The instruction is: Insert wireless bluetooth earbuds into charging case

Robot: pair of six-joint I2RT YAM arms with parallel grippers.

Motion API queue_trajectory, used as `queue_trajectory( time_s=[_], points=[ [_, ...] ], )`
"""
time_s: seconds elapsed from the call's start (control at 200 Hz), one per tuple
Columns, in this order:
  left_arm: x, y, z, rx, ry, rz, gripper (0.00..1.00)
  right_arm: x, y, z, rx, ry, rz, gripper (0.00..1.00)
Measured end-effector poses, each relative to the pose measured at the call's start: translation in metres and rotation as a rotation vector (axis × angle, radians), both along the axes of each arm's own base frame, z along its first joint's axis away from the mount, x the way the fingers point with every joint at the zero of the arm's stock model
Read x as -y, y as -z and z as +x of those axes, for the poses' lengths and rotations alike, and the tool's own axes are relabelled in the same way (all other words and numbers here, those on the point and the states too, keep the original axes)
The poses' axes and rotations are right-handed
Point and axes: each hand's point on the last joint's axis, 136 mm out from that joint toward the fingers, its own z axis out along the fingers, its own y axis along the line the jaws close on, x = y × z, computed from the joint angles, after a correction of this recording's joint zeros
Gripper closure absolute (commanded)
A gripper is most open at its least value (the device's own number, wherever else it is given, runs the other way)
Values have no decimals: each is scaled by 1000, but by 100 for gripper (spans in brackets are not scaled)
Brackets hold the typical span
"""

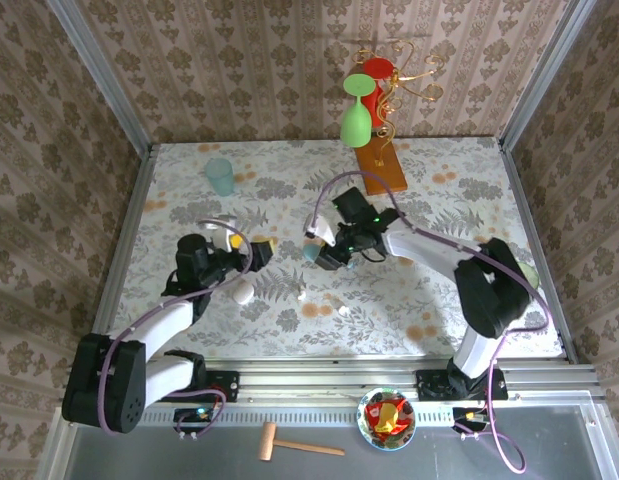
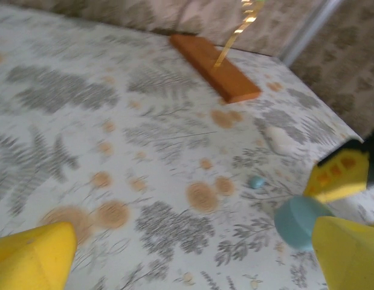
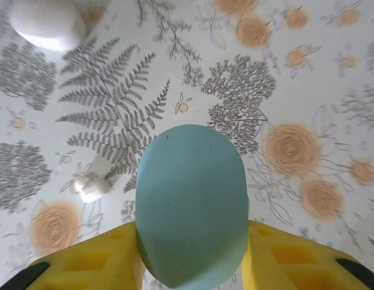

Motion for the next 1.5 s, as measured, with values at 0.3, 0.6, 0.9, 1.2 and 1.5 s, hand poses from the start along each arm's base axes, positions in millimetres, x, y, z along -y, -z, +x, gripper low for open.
queue_trajectory(
  time_s=[0.3,0.6,0.9,1.2,1.5],
  points=[
    [83,-41,-84,391,496,42,0,19,-71,-41,22,-68,67,60],
    [105,-45,-125,490,723,48,4,9,-106,-77,-1,-203,160,61],
    [116,-58,-139,470,827,8,16,1,-123,-99,-8,-313,186,61],
    [119,-57,-143,398,858,-17,36,0,-120,-106,-17,-340,175,62],
    [122,-59,-139,370,856,-26,43,1,-118,-112,-30,-353,164,62]
  ],
)
